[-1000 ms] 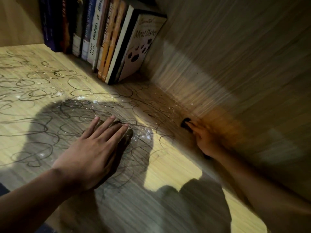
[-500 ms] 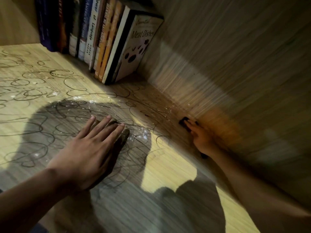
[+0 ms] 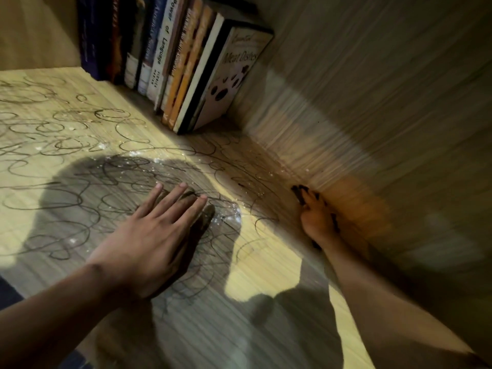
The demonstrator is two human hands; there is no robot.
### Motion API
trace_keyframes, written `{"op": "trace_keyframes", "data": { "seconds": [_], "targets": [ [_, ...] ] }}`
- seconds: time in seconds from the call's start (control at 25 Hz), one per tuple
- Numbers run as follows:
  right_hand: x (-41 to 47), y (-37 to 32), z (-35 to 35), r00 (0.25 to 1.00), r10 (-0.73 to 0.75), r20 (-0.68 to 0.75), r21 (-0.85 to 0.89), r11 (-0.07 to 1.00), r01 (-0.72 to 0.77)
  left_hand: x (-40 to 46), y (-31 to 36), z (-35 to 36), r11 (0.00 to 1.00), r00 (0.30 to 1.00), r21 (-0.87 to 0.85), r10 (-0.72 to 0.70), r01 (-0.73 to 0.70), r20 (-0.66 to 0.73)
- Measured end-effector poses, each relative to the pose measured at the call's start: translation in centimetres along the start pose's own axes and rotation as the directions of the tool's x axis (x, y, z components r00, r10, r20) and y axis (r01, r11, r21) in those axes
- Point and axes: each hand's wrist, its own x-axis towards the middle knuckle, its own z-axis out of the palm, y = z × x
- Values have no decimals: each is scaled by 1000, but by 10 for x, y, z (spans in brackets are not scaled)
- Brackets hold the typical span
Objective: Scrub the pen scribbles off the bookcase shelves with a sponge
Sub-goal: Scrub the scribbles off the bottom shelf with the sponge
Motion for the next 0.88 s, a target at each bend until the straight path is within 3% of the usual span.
{"op": "trace_keyframes", "data": {
  "seconds": [0.08,0.2,0.24,0.32,0.4,0.48,0.6,0.68,0.76,0.84,0.88],
  "targets": [
    [-19,-23,13,987,-148,57,32,989,147,-2,0,-1,1000,1000,-4,-3,3,0],
    [-61,-7,3,887,-380,261,168,923,346,0,1,0,1000,1000,-4,8,-8,-5],
    [-62,8,-6,891,-363,271,141,931,337,0,0,-1,1000,1000,0,9,-9,-10],
    [-38,28,-12,968,-215,126,25,977,214,-1,1,-2,1000,1000,8,1,-1,-7],
    [-19,9,-3,999,-54,0,-93,994,53,-1,1,0,1000,1000,7,-5,5,4],
    [-26,-23,13,999,-48,14,-131,990,49,-1,0,1,1000,1000,10,-5,5,4],
    [-73,-21,1,907,-376,192,-96,912,398,-1,1,1,1000,1000,-1,-12,12,7],
    [-90,8,-12,855,-466,227,-116,859,499,-1,1,2,1000,1000,-7,-16,16,10],
    [-76,31,-7,924,-362,125,-93,923,374,-1,1,3,1000,1000,-12,-23,23,-4],
    [-50,24,12,998,-20,-64,-20,1000,19,-2,1,4,1000,1000,-16,-25,25,-5],
    [-41,10,19,982,149,-114,0,989,-150,-1,1,3,1000,1000,-17,-19,19,-6]
  ]
}}
